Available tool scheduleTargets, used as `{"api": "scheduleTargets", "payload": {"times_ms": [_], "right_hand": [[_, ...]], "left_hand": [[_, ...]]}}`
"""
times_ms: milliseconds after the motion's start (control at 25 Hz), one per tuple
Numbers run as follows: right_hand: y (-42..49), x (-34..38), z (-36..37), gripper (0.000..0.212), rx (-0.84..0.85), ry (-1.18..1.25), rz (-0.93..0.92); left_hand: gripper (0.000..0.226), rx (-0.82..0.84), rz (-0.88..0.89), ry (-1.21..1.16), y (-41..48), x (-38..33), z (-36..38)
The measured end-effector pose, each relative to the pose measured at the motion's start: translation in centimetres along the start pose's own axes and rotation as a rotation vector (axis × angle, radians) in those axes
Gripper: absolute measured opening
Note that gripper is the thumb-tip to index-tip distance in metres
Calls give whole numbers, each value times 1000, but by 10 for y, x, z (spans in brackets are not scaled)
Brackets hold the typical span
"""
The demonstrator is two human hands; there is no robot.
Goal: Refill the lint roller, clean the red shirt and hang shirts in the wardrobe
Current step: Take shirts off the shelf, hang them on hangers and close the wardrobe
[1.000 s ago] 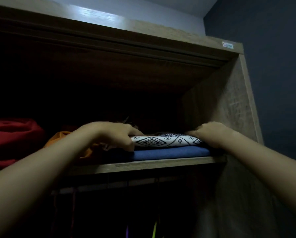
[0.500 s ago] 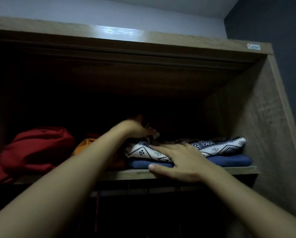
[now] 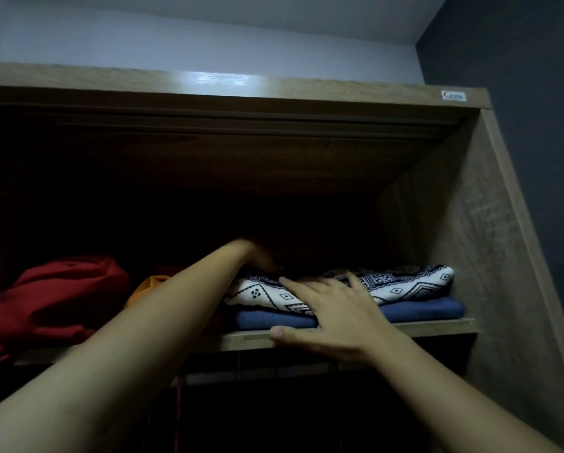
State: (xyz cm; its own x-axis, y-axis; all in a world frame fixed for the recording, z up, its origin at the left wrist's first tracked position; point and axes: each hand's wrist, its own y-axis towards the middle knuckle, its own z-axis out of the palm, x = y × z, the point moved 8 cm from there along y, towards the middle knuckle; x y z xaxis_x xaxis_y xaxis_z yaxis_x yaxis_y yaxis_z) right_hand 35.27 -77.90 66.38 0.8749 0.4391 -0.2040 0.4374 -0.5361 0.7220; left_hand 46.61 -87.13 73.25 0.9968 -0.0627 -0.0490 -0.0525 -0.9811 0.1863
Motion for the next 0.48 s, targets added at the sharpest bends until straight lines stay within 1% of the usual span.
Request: {"api": "scheduleTargets", "payload": {"times_ms": [40, 80, 120, 160, 200, 240, 280, 320, 360, 400, 480], "right_hand": [[0, -2, 0, 108, -6, -4, 10], [0, -2, 0, 109, -10, -10, 15], [0, -2, 0, 109, -9, -11, 16], [-1, -1, 0, 108, -2, -10, 16], [-1, -1, 0, 106, 2, -8, 17], [0, -2, 1, 105, 5, -6, 19], [0, -2, 2, 105, 9, -4, 24], [0, -2, 3, 106, 13, -2, 34], [0, -2, 3, 106, 17, 1, 43], [0, -2, 3, 105, 19, 1, 47], [0, -2, 4, 101, 24, -5, 41]], "left_hand": [[51, 45, -18, -54, -4, 2, 4], [49, 52, -18, -79, -6, 2, 5], [48, 14, 5, -85, -5, 2, 1], [49, -68, 28, -94, -7, -1, -6], [50, -204, 78, -128, -9, -6, -19], [47, -325, 126, -239, -10, -8, -33], [38, -416, 171, -410, -11, -9, -45], [23, -449, 209, -573, -7, -6, -54], [11, -411, 228, -661, -5, -4, -56], [14, -315, 238, -666, -2, -2, -50], [24, -141, 176, -549, 4, 11, -23]]}}
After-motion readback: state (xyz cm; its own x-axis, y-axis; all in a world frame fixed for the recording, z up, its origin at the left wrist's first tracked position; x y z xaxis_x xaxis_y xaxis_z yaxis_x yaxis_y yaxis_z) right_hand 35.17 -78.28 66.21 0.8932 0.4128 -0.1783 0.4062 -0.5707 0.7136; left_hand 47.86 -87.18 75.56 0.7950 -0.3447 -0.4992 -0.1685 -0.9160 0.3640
